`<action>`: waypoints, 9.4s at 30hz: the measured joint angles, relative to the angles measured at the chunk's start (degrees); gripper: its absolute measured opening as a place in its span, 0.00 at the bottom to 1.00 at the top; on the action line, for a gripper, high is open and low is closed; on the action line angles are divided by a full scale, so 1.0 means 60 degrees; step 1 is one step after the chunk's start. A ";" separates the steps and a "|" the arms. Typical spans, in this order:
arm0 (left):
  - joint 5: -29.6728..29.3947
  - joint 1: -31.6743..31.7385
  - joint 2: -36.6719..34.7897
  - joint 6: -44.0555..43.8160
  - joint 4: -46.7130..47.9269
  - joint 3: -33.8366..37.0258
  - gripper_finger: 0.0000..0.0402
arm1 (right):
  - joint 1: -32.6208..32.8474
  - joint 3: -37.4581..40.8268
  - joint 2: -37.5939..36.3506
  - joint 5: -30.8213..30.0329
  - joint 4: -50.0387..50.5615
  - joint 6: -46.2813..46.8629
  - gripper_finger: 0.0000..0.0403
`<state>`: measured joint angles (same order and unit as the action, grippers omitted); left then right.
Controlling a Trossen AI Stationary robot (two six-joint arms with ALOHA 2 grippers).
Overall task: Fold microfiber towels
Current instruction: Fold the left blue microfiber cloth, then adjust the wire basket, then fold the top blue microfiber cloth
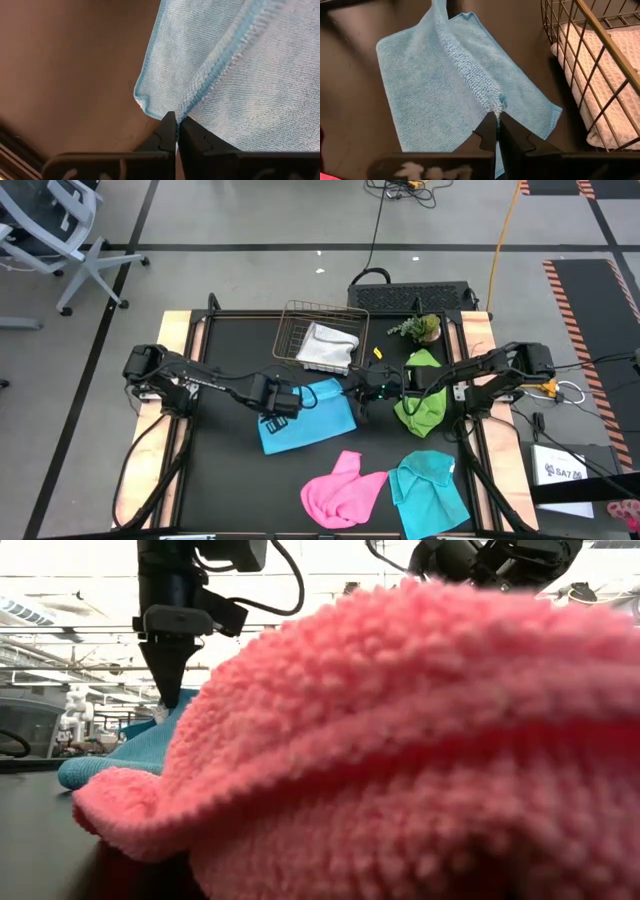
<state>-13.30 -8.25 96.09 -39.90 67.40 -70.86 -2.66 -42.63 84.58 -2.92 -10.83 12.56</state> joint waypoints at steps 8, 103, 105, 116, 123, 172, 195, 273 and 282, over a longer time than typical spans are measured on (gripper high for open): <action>-0.0611 -0.0003 -0.0001 -0.0114 0.0160 -0.0001 0.12 | 0.0000 -0.0004 0.0000 -0.0725 0.0082 -0.0329 0.06; -0.3356 0.2048 -0.0219 0.1209 -0.2537 -0.0009 0.30 | 0.0472 -0.1198 -0.0350 -0.0015 -0.0082 -0.0067 0.00; -0.3319 0.2095 -0.0219 0.1322 -0.2533 -0.0009 0.30 | 0.0470 -0.1197 -0.0443 -0.0031 -0.0091 0.0027 0.00; -0.1985 0.0460 -0.0215 0.1563 -0.2855 -0.0009 0.11 | 0.0351 -0.1198 -0.0849 -0.0583 0.0570 -0.0231 0.00; -0.0953 0.0209 0.0002 0.2345 -0.4628 -0.0012 0.02 | 0.0189 -0.1198 -0.0849 -0.0583 0.0641 -0.0227 0.00; -0.1042 0.3374 0.1614 0.3423 -0.4273 -0.0002 0.01 | -0.0338 -0.1140 -0.0820 -0.2944 0.3704 -0.1297 0.00; -0.1037 0.3845 0.1610 0.3885 -0.4274 -0.0002 0.01 | -0.1893 0.0248 -0.0805 -0.2718 0.1428 -0.1940 0.00; -0.0544 -0.1299 0.1821 -0.2560 -0.3339 -0.0008 0.02 | 0.1800 0.0222 0.0447 0.0713 -0.0306 0.2187 0.00; -0.0543 -0.1300 0.1832 -0.2943 -0.3254 -0.0005 0.02 | 0.1970 0.0204 0.1970 0.0719 -0.0455 0.2370 0.00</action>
<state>-16.56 -16.05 107.09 -57.56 47.88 -70.89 9.17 -41.41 96.40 1.40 -13.56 26.78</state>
